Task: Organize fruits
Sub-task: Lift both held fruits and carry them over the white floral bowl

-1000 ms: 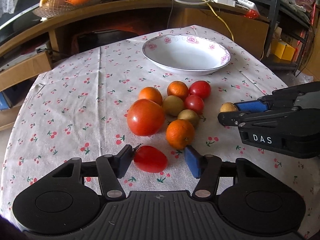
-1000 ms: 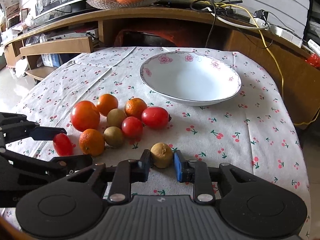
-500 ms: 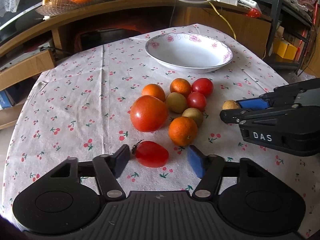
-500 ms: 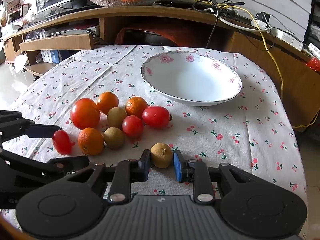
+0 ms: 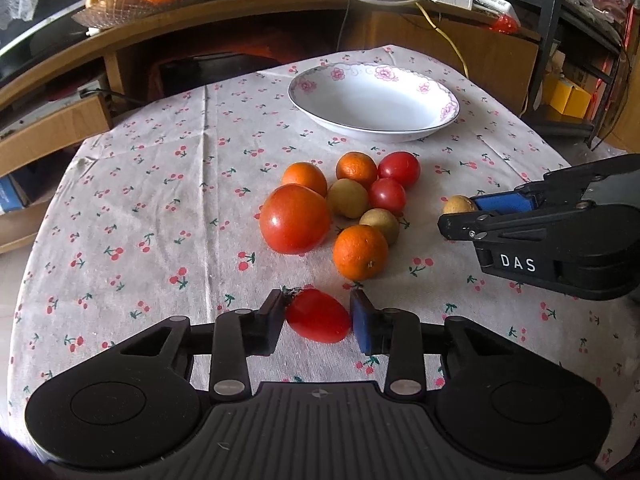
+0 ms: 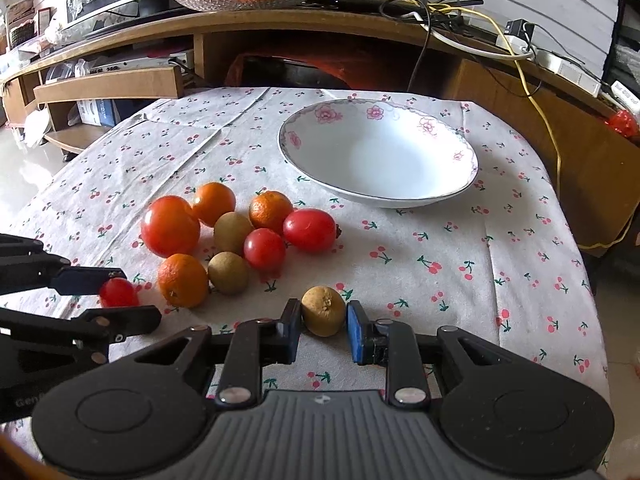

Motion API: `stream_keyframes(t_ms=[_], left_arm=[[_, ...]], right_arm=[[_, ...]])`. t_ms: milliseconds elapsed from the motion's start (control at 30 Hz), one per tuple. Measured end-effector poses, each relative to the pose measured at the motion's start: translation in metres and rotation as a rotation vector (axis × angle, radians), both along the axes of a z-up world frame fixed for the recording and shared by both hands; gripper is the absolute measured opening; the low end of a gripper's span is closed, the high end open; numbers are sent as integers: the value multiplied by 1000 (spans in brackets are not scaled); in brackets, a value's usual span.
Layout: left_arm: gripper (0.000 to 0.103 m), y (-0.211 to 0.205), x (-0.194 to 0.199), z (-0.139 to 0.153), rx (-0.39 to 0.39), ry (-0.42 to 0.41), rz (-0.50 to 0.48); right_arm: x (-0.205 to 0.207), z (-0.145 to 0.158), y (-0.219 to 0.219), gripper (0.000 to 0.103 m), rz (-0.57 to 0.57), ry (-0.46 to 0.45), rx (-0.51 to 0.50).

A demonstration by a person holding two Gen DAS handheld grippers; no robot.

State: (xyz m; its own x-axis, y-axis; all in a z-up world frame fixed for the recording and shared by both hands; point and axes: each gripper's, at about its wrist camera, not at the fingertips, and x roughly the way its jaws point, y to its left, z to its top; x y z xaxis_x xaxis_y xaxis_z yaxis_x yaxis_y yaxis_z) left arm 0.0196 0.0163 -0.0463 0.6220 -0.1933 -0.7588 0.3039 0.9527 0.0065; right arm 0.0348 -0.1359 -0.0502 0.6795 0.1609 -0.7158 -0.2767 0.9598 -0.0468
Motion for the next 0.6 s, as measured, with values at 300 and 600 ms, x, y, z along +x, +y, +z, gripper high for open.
stream_keyframes(t_ms=[300, 600], left_arm=[[63, -2, -9, -1, 38, -3, -21], [42, -11, -13, 1, 62, -5, -68]], right_arm=[[-5, 1, -4, 26, -9, 11, 0], [-9, 10, 1, 26, 6, -10, -6]])
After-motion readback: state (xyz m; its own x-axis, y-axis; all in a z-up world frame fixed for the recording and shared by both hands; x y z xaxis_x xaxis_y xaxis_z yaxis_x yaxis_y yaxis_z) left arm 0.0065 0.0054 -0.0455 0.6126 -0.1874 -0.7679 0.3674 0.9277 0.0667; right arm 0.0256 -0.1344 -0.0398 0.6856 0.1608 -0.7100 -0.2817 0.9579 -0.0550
